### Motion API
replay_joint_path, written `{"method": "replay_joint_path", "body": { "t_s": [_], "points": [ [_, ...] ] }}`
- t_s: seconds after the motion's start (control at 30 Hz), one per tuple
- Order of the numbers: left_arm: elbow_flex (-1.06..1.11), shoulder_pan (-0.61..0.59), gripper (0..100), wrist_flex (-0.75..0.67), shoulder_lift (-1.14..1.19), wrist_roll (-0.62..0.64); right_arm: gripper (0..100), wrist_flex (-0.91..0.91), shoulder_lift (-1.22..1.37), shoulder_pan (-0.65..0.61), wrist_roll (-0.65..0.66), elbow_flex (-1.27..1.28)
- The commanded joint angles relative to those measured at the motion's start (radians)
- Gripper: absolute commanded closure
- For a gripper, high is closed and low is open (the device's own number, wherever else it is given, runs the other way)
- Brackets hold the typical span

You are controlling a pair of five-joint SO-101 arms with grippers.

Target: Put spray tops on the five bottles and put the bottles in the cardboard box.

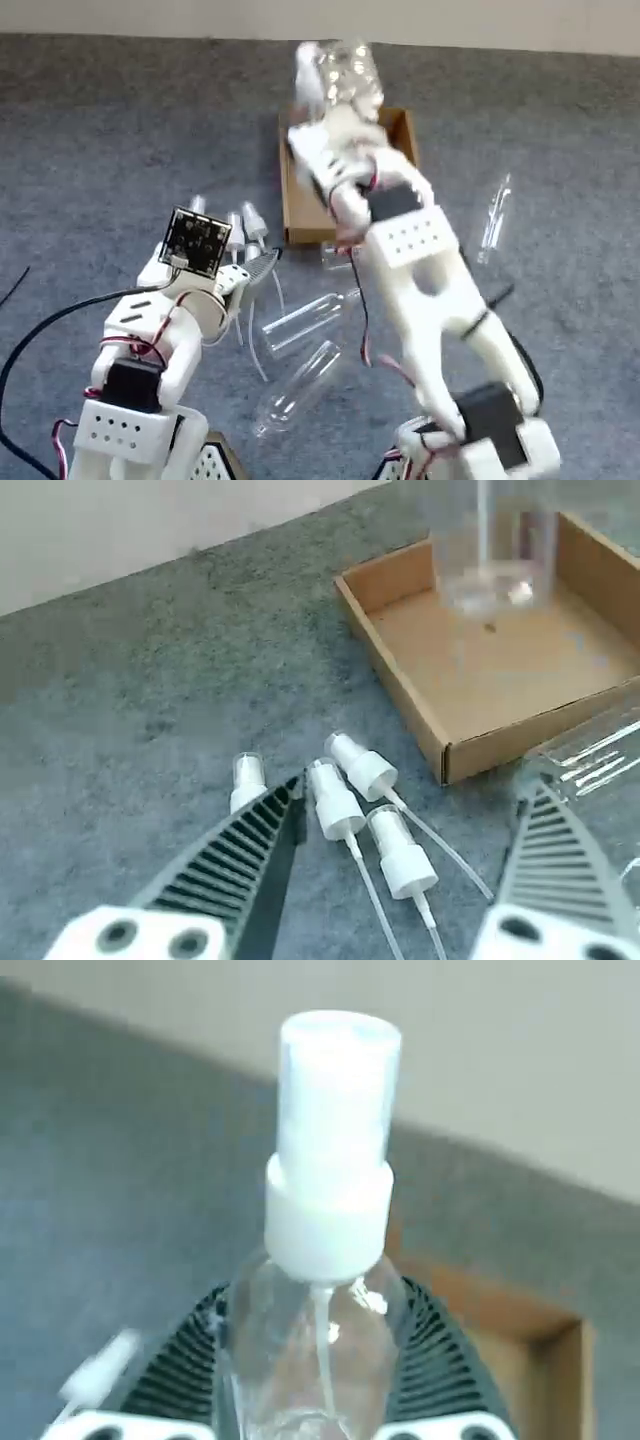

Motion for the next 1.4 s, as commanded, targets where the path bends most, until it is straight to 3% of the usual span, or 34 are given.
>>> {"method": "replay_joint_path", "body": {
  "t_s": [0.0, 0.13, 0.27, 0.6, 0.87, 1.2, 1.37],
  "points": [
    [0.013, -0.016, 70, 0.003, -0.012, -0.006, 99.4, -0.131, 0.217, 0.025, 0.021, -0.206],
    [0.027, -0.021, 70, 0.002, -0.012, -0.008, 99.4, -0.268, 0.464, 0.031, 0.021, -0.36],
    [0.031, -0.108, 76, -0.046, -0.01, -0.009, 99.4, -0.377, 0.584, 0.033, 0.021, -0.437],
    [0.033, -0.16, 78, -0.101, -0.002, -0.009, 99.4, -0.618, 0.653, 0.082, 0.021, -0.28],
    [0.033, -0.162, 78, -0.101, -0.002, -0.009, 99.4, -0.719, 0.714, 0.081, 0.015, -0.217],
    [0.033, -0.162, 78, -0.101, -0.002, -0.009, 98.8, -0.72, 0.768, 0.044, 0.021, -0.216],
    [0.033, -0.162, 78, -0.101, -0.002, -0.009, 88.5, -0.717, 0.768, 0.031, 0.021, -0.214]
  ]
}}
